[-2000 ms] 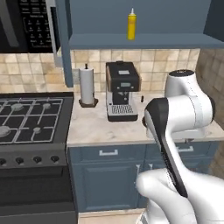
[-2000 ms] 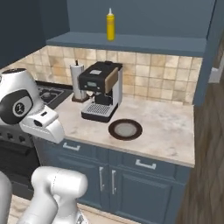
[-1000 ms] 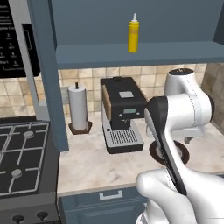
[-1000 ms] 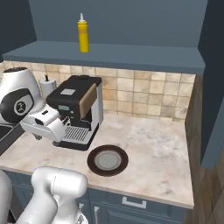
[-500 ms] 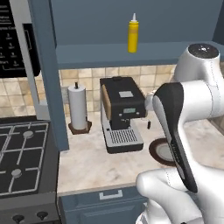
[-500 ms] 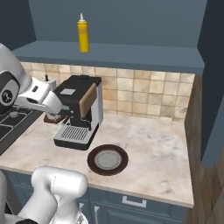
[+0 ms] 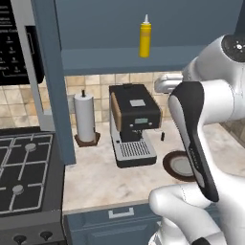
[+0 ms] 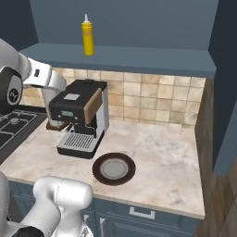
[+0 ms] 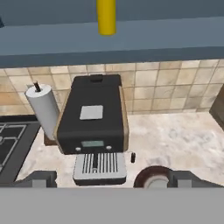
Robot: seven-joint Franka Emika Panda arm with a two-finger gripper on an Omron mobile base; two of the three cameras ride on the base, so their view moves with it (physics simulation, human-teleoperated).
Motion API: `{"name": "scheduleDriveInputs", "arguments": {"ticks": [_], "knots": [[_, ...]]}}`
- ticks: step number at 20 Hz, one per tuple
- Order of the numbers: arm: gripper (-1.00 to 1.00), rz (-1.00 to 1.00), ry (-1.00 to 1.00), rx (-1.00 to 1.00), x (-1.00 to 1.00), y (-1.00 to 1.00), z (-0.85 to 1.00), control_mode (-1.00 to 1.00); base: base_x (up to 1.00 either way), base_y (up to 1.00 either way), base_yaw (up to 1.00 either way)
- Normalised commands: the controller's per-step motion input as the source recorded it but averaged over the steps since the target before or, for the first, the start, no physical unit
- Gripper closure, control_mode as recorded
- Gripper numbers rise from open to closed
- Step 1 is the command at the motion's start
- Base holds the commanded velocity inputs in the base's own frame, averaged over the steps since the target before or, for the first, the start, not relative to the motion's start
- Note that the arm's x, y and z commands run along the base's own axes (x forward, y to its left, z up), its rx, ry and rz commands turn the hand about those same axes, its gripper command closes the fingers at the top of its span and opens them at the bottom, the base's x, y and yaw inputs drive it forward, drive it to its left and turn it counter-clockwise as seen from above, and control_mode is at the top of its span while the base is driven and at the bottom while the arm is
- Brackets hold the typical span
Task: Move the hot dog bun to the plate on the dining table and place the condiment next to that plate. Then navigate to the fridge and take the sausage and place it on the plate as well.
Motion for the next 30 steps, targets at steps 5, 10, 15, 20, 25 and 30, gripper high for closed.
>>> {"name": "scheduleDriveInputs", "arguments": {"ticks": [5, 10, 15, 20, 25, 30], "knots": [[-1.00, 0.01, -0.37, 0.01, 0.45, 0.02, 0.22, -1.00, 0.00, 0.00, 0.00], [-1.00, 0.00, -0.29, 0.00, 0.22, 0.00, 0.61, -1.00, 0.00, 0.00, 0.00], [-1.00, 0.00, -0.12, 0.00, 0.03, 0.00, 0.36, -1.00, 0.00, 0.00, 0.00], [-1.00, 0.00, 0.00, 0.00, 0.01, -0.01, 0.00, -1.00, 0.00, 0.00, 0.00], [-1.00, 0.00, 0.00, 0.00, 0.09, 0.00, 0.05, -1.00, 0.00, 0.00, 0.00], [-1.00, 0.00, 0.00, 0.00, 0.25, 0.00, 0.22, -1.00, 0.00, 0.00, 0.00]]}}
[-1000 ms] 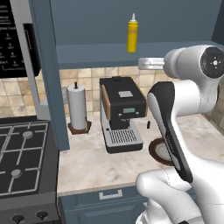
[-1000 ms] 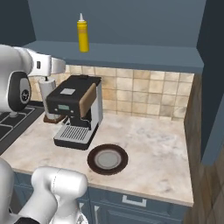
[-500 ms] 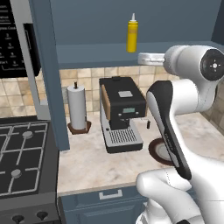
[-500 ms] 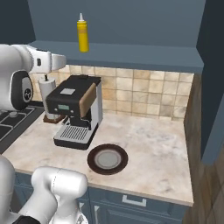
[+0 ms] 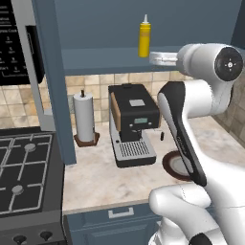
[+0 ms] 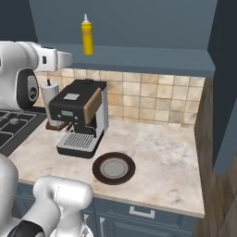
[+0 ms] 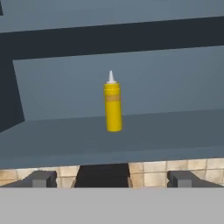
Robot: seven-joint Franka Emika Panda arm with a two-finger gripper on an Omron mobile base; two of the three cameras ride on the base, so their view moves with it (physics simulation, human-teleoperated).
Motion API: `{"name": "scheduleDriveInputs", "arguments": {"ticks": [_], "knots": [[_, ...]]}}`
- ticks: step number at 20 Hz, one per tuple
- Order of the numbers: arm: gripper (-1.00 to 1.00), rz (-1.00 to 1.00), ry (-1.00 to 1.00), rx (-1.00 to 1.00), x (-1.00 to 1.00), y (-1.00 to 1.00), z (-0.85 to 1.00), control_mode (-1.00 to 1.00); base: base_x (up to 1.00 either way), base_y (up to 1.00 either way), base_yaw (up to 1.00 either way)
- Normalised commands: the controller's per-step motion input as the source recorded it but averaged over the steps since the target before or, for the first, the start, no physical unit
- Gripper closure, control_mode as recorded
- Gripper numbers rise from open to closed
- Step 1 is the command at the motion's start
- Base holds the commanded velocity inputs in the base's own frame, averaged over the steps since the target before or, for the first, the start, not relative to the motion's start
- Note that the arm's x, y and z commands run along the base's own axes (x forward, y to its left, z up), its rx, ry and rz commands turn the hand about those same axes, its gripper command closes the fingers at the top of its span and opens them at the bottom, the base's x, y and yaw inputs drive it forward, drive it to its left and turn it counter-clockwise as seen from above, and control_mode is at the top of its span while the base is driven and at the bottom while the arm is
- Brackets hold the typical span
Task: Move the hot dog bun to the plate on the dining table and place the condiment next to that plate. Then navigate to the fridge and take the sausage and place it on the plate as well.
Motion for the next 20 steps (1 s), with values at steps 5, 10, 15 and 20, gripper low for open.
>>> {"name": "scheduleDriveInputs", "arguments": {"ticks": [5, 10, 15, 20], "knots": [[-1.00, 0.00, 0.00, 0.00, 0.32, 0.00, 0.31, -1.00, 0.00, 0.00, 0.00], [-1.00, 0.00, 0.00, 0.00, 0.39, 0.00, 0.26, -1.00, 0.00, 0.00, 0.00], [-1.00, 0.00, -0.01, 0.00, 0.44, 0.00, 0.02, -1.00, 0.00, 0.00, 0.00], [-1.00, 0.00, -0.02, 0.00, 0.51, 0.00, 0.00, -1.00, 0.00, 0.00, 0.00]]}}
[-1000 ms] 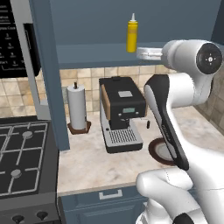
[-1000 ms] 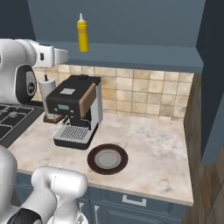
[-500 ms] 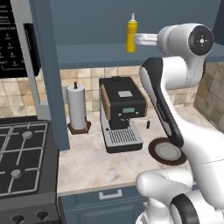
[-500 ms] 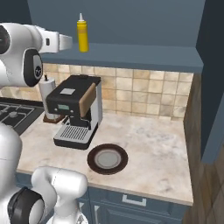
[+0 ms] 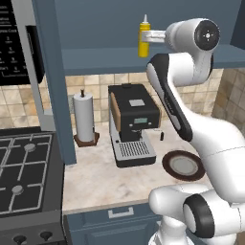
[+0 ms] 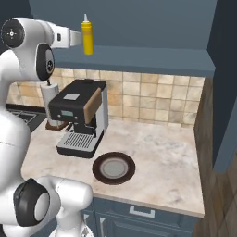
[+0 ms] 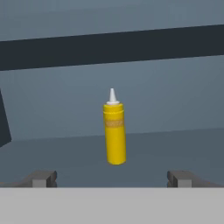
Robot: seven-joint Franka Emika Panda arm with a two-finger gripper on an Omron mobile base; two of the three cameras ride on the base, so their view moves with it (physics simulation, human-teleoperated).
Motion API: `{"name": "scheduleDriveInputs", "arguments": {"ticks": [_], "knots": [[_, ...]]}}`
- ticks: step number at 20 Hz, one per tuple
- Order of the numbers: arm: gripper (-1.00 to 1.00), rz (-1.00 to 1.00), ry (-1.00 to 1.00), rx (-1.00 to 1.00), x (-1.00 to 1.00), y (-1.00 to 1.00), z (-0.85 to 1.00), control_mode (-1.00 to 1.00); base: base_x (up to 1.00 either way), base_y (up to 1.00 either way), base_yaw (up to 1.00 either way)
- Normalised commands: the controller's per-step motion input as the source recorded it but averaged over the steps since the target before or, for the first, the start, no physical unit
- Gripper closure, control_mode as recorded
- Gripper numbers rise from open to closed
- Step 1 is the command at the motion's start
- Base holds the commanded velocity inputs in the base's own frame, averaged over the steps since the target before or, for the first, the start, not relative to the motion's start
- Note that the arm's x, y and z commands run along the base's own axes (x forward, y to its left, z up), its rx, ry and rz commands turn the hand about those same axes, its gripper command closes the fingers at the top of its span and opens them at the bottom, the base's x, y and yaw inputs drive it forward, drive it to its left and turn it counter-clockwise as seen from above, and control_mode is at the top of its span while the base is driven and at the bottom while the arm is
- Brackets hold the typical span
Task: Move the hot dog bun to the plate on the dining table and place the condiment next to that plate. Then navigate to the fridge and take the sausage and place it on the plate as well.
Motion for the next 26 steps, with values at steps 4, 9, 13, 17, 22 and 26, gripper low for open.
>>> {"name": "scheduleDriveInputs", "arguments": {"ticks": [4, 9, 13, 17, 22, 26], "knots": [[-1.00, 0.00, -0.04, 0.00, 0.54, -0.06, 0.00, -1.00, 0.00, 0.00, 0.00], [-1.00, 0.00, -0.01, 0.00, 0.49, 0.00, -0.01, -1.00, 0.00, 0.00, 0.00], [-1.00, 0.00, -0.01, 0.00, 0.42, 0.00, -0.11, -1.00, 0.00, 0.00, 0.00], [-1.00, 0.00, -0.01, 0.00, 0.38, 0.00, -0.09, -1.00, 0.00, 0.00, 0.00], [-1.00, 0.00, -0.01, 0.00, 0.36, -0.03, -0.04, -1.00, 0.00, 0.00, 0.00], [-1.00, 0.00, 0.00, 0.00, 0.38, 0.00, -0.07, -1.00, 0.00, 0.00, 0.00]]}}
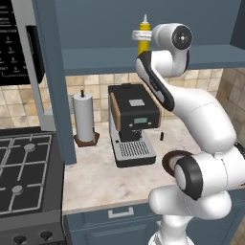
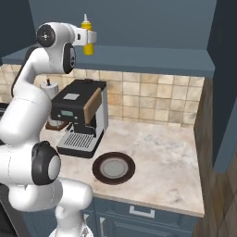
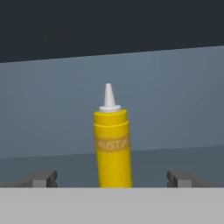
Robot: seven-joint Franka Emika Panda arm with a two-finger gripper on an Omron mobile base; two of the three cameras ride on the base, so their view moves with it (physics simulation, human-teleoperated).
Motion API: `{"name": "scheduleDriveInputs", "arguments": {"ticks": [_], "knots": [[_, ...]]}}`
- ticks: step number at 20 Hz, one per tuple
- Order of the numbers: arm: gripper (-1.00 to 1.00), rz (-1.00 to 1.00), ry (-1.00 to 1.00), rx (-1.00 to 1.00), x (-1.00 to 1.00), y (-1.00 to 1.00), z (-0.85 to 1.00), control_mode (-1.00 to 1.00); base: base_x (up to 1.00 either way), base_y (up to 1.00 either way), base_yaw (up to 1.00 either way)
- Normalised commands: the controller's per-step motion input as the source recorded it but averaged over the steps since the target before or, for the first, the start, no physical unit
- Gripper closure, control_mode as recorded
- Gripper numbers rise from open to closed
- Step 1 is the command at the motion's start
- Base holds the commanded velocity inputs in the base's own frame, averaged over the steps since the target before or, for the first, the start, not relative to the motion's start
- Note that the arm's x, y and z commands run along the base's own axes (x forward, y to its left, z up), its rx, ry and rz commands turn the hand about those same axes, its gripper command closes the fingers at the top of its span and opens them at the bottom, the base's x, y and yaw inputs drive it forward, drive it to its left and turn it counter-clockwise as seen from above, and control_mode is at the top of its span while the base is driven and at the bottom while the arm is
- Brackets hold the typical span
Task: Move the hot dog bun to the plate on the dining table and place the condiment next to that plate. Then navigate to the fridge and take the sausage and place it on the plate as well.
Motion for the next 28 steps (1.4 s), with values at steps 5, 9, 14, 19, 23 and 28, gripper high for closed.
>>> {"name": "scheduleDriveInputs", "arguments": {"ticks": [5, 9, 14, 19, 23, 28], "knots": [[-1.00, 0.00, 0.00, 0.00, 0.34, 0.00, -0.04, -1.00, 0.00, 0.00, 0.00], [-1.00, 0.01, 0.00, 0.00, 0.31, 0.00, -0.03, -1.00, 0.00, 0.00, 0.00], [-1.00, 0.01, 0.00, 0.00, 0.29, -0.01, -0.02, -1.00, 0.00, 0.00, 0.00], [-1.00, 0.01, 0.00, 0.00, 0.27, -0.03, -0.03, -1.00, 0.00, 0.00, 0.00], [-1.00, 0.00, 0.00, 0.00, 0.23, -0.01, -0.02, -1.00, 0.00, 0.00, 0.00], [-1.00, 0.01, 0.00, 0.00, 0.20, -0.03, -0.03, -1.00, 0.00, 0.00, 0.00]]}}
